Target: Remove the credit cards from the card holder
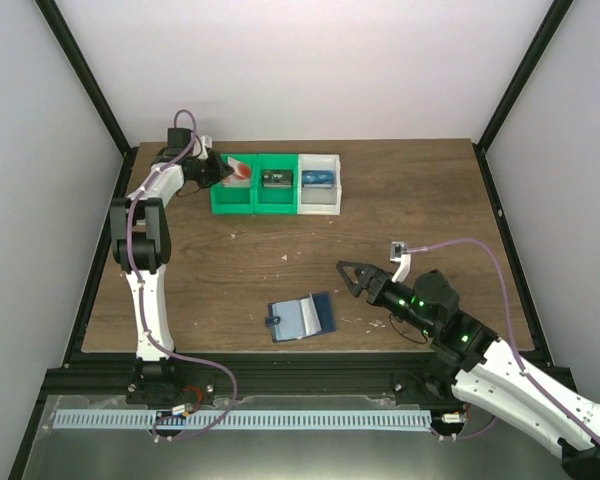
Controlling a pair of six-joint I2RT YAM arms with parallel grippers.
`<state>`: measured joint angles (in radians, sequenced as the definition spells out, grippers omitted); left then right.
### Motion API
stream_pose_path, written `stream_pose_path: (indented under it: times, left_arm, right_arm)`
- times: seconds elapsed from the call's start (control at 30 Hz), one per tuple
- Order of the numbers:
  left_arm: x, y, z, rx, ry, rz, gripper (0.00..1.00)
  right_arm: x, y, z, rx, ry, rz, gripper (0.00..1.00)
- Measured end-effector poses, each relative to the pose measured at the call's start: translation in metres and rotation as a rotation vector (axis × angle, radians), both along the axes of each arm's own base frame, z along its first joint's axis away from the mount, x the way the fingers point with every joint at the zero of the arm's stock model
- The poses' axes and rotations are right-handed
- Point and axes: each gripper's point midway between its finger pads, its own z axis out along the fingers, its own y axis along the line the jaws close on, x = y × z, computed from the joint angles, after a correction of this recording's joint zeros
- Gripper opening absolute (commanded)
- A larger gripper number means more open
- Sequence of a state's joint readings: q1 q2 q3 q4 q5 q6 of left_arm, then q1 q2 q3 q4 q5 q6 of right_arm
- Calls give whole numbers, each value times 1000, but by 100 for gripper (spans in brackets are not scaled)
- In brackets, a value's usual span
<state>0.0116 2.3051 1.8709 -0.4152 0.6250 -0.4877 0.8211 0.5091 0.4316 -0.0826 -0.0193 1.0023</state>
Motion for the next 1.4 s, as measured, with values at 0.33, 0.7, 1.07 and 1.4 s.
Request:
stream_pose_path:
  times: [0.33,0.7,1.07,1.4]
  left_arm:
    - [7,3,9,16,-29,16,17]
    - [15,7,22,32,-59,36,15]
    - [14,-7,43,16,-123,12,4]
    - [18,-32,31,41,-139,-24,3]
  right_arm:
    - [1,-5,3,-2,-19,-20,100]
    - [-1,-11,7,1,-33,-35,100]
    - [-3,-14,7,-2,-32,-36,100]
    - [-3,-14,23,-4,-62,-35,100]
